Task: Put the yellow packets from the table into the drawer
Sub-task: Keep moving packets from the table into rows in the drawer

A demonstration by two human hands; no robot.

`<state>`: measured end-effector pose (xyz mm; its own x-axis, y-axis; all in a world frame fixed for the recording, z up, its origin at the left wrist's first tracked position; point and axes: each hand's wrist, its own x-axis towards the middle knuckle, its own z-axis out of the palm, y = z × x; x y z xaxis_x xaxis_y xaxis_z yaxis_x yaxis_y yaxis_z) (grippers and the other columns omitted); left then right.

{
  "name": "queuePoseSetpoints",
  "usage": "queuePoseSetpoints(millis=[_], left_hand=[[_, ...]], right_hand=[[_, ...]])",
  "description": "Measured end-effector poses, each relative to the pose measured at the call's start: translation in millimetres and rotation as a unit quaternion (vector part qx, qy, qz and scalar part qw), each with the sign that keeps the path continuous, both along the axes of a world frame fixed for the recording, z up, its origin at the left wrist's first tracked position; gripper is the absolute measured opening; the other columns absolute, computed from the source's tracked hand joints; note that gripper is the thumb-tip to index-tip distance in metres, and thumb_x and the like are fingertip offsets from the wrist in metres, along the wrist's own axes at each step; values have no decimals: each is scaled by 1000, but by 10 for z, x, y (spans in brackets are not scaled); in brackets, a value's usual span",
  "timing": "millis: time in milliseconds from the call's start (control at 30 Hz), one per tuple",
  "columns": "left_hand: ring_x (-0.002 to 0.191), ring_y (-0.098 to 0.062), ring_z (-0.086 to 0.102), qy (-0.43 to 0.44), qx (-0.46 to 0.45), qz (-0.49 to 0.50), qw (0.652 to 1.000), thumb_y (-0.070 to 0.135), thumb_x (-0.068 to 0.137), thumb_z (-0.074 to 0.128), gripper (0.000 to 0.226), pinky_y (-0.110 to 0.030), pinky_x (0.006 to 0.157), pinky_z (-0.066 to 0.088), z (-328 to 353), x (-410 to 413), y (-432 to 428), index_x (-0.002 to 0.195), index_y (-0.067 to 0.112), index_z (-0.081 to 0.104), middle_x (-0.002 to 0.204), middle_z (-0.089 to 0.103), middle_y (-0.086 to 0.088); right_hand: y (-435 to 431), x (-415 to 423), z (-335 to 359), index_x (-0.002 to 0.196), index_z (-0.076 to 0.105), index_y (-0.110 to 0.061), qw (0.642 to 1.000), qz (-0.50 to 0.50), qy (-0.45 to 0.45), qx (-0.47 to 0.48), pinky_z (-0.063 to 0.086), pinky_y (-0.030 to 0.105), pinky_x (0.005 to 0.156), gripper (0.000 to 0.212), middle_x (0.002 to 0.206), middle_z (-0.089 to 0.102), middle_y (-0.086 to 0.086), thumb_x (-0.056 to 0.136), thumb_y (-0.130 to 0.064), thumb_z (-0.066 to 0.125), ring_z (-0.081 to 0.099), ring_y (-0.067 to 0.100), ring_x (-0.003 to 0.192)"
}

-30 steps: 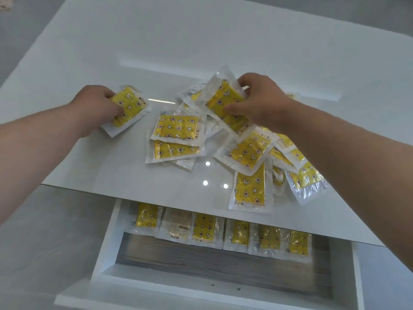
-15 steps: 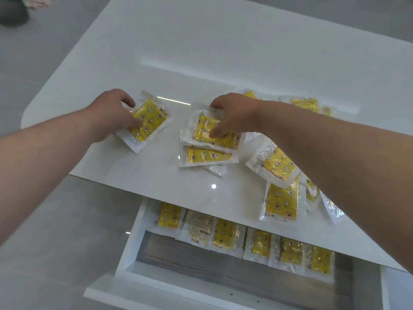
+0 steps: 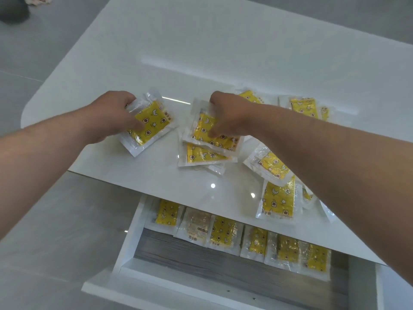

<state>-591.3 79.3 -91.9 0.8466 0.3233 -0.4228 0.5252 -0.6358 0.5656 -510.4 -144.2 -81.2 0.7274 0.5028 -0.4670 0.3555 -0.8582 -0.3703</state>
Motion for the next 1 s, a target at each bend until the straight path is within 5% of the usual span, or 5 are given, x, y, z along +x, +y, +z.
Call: queuePoseSetpoints(millis=[200, 333, 600, 800, 1000], left_hand=[[90, -28, 64, 20, -77, -48, 996, 3, 80, 72, 19, -40, 86, 52, 223, 59, -184, 97, 7, 64, 101, 68, -14], [82, -21, 65, 65, -83, -147, 983, 6, 81, 71, 15, -28, 70, 51, 232, 139, -618, 95, 9, 65, 93, 69, -7], [74, -22, 49, 53, 7, -164, 985, 11, 78, 71, 20, -29, 61, 39, -51, 183, -1050, 93, 7, 59, 84, 55, -8], [100, -28, 59, 23, 54, -188, 980, 17, 73, 73, 53, -38, 85, 52, -77, 117, -1165, 122, 14, 54, 118, 60, -7], [97, -30, 53, 44, 198, -266, 942, 38, 70, 79, 66, -36, 79, 45, -17, 118, -1187, 124, 16, 47, 117, 49, -8]], right_hand=[[-516, 60, 63, 98, 65, -12, 955, -198, 107, 193, 60, 34, 71, 26, 91, 70, 7, 75, -11, 77, 71, 24, 80], [-1078, 96, -50, 110, 65, -8, 874, -343, 191, 287, 58, 50, 81, 35, 101, 73, 13, 76, -3, 76, 73, 30, 87], [-1475, -45, -207, 115, 62, -7, 837, -392, 238, 297, 59, 48, 76, 40, 103, 73, 13, 77, 0, 74, 73, 30, 87], [-1492, -112, -152, 114, 62, -9, 835, -398, 231, 302, 59, 48, 75, 41, 100, 74, 12, 77, -2, 75, 74, 29, 84], [-1567, -198, -121, 110, 64, -9, 818, -418, 238, 317, 60, 46, 74, 33, 100, 74, 12, 79, 1, 72, 74, 28, 85]])
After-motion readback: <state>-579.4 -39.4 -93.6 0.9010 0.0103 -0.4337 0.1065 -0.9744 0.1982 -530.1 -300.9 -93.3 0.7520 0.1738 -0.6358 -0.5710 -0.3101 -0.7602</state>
